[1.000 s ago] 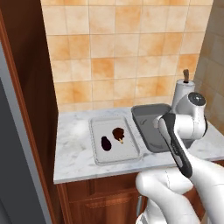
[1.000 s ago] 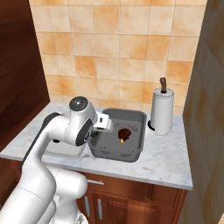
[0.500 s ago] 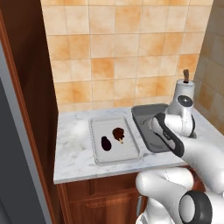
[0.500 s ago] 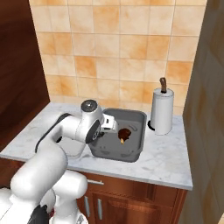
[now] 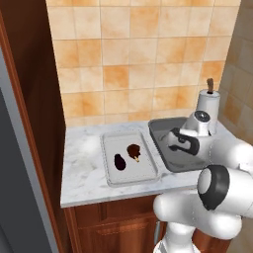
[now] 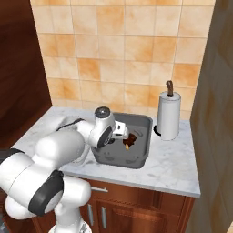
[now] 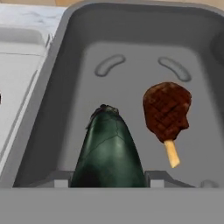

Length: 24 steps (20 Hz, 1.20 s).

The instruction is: Place one eggplant and one steak in each tupperware on the nearby counter, to pack two identical lunches.

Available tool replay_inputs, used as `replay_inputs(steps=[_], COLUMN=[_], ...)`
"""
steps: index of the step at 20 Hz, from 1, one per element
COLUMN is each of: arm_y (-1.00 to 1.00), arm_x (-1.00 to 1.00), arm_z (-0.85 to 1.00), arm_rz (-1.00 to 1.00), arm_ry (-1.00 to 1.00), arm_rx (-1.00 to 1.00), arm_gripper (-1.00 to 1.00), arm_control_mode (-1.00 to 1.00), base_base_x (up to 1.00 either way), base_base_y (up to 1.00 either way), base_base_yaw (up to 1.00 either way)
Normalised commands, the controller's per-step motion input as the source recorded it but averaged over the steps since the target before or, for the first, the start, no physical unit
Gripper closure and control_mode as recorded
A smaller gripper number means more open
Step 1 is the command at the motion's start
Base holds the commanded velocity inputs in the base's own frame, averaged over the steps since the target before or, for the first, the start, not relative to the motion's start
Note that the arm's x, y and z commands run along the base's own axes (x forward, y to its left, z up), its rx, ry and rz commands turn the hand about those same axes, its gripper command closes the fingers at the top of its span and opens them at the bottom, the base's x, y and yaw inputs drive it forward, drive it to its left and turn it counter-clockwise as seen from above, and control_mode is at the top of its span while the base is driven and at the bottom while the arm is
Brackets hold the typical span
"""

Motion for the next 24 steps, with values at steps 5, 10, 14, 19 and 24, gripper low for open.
replay_inputs(steps=[5,10,14,19,24], arm_y=[-0.01,-0.04,-0.16,-0.12,-0.29], arm_x=[0.51,0.49,0.46,0.38,-0.33], arm_z=[-0.37,-0.29,-0.26,-0.20,0.59], arm_rz=[0.00,0.00,0.00,0.00,0.00], arm_ry=[0.03,0.03,0.02,0.03,0.03], arm_rx=[0.00,0.00,0.00,0.00,0.00], arm_gripper=[1.00,-1.00,-1.00,-1.00,-1.00], arm_control_mode=[-1.00,-1.00,-1.00,-1.00,-1.00], base_base_x=[0.00,0.00,0.00,0.00,0.00], base_base_y=[0.00,0.00,0.00,0.00,0.00], base_base_yaw=[0.00,0.00,0.00,0.00,0.00])
